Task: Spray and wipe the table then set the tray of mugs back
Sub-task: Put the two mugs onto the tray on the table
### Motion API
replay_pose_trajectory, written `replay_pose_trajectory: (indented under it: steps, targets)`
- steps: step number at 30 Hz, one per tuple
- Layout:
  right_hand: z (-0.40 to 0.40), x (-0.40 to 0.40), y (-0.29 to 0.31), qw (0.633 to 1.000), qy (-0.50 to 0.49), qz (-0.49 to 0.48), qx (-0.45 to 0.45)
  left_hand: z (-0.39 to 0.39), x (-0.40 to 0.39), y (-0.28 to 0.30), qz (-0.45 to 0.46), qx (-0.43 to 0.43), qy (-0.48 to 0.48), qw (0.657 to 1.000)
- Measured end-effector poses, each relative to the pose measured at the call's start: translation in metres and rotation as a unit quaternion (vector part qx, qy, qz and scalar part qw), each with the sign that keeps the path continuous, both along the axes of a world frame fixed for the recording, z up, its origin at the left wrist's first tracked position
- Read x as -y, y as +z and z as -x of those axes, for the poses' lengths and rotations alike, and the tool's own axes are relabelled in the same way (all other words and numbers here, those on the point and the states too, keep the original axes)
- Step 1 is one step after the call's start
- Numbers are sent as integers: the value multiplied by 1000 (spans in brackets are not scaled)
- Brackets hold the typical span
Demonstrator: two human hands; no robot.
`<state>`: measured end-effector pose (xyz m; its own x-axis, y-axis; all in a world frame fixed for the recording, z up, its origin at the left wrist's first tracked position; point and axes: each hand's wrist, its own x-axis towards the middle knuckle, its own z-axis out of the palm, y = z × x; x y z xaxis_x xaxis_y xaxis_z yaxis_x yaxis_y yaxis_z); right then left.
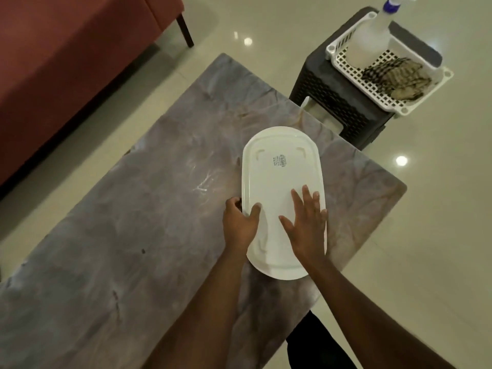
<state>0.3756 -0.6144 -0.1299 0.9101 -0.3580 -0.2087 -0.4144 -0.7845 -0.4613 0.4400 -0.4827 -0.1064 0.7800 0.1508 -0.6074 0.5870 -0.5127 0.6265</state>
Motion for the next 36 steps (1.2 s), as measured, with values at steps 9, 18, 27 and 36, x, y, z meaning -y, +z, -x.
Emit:
replay_pose_trajectory:
  steps: [9, 18, 27, 36]
  targets:
    - [-27, -81, 65, 891, 25, -450, -48, -9, -86, 110, 100, 112, -136, 979]
    - [2, -311, 69, 825, 130, -528, -155, 126, -256, 89, -217, 62, -50, 973]
    - [55, -400, 27, 924, 254, -275, -80, 235, -428, 27, -261, 85, 109, 956]
    - [63, -421, 2, 969, 233, -74, -47, 268, -463, -1, -210, 51, 80, 973]
